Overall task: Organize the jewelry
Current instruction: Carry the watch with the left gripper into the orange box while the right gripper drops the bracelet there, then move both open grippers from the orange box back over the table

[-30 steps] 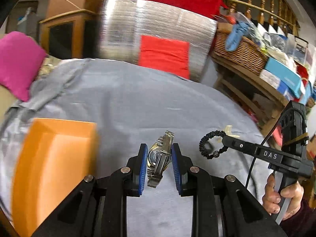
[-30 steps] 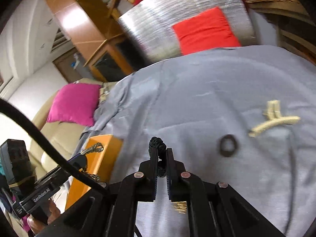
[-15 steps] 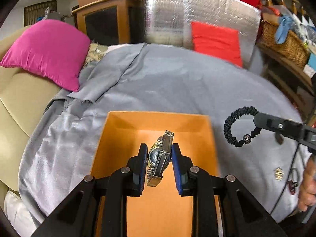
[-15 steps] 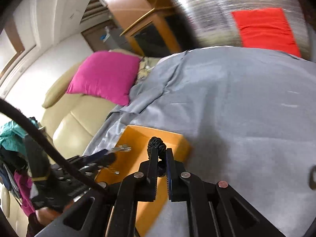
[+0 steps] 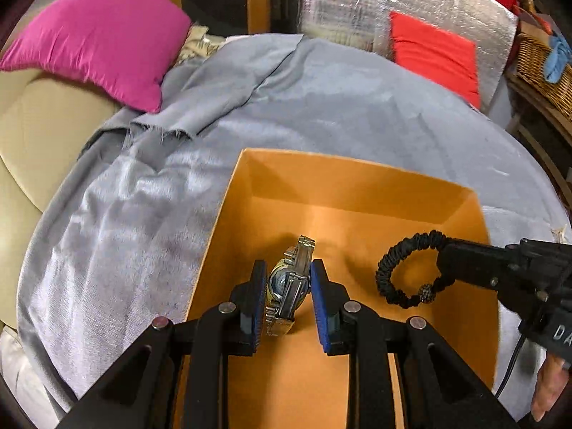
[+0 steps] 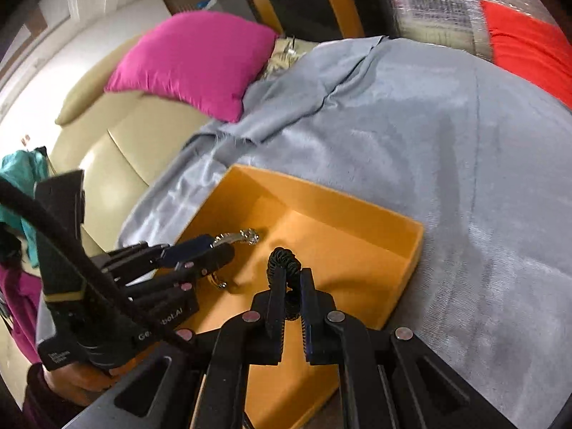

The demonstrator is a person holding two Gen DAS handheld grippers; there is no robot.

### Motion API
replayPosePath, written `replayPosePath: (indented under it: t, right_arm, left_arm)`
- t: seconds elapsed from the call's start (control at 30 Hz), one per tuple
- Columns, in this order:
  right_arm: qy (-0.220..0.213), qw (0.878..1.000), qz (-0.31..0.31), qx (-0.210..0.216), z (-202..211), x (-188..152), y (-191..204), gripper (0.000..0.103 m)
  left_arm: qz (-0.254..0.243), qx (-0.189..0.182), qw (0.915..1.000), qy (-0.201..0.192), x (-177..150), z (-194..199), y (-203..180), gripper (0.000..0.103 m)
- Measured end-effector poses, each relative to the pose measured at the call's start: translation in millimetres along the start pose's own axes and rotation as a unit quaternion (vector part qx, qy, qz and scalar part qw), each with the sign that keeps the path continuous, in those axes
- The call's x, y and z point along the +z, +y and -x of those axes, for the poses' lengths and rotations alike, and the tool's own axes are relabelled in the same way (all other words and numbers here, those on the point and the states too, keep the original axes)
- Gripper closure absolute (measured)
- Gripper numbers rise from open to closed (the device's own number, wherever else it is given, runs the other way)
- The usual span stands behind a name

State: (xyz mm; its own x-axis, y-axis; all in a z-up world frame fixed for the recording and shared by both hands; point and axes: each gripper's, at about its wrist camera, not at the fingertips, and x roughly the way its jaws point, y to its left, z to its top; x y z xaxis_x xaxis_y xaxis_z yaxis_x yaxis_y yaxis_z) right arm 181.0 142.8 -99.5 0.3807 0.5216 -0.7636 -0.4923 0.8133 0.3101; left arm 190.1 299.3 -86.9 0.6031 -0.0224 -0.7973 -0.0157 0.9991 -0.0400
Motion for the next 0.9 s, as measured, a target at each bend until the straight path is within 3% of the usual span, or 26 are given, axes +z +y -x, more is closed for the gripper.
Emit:
replayPosePath:
  t: [0.2, 0.27, 0.37, 0.43, 0.63, 0.67, 0.9]
  right_arm:
    - [0.01, 0.999, 0.016, -0.038, -8, 2, 6, 0.09]
    - [0.011, 0.999, 0.016, -0.041, -6, 4, 5, 0.069]
    - [-0.016, 0.999, 0.007, -0.039, 9, 5, 0, 0.051]
    - [-0.035, 0.999, -0.004, -0.038, 22, 4, -7, 0.051]
    - [-0.077, 0.996, -0.032, -0.032, 84, -14, -42, 0.055]
    - [-0.082, 0.995, -0.038, -0.033, 97, -20, -52, 0.059]
    - [-0.089, 0.988, -0.107, -0.063, 193, -82, -140, 0.06]
  left_arm:
    - [0.006, 0.011, 0.9999, 0.008, 5, -10, 4, 0.077]
    - [0.004, 0.014, 0.9998, 0.01, 6, -8, 4, 0.077]
    - [0.001, 0.02, 0.9998, 0.008, 6, -2, 3, 0.07]
    - [-0.002, 0.026, 0.9997, 0.002, 6, 5, 2, 0.06]
    - [-0.033, 0.025, 0.9985, -0.035, 0, 46, -27, 0.055]
    - [-0.041, 0.022, 0.998, -0.043, -2, 55, -36, 0.054]
    - [-0.116, -0.027, 0.9903, -0.072, -27, 106, -125, 0.049]
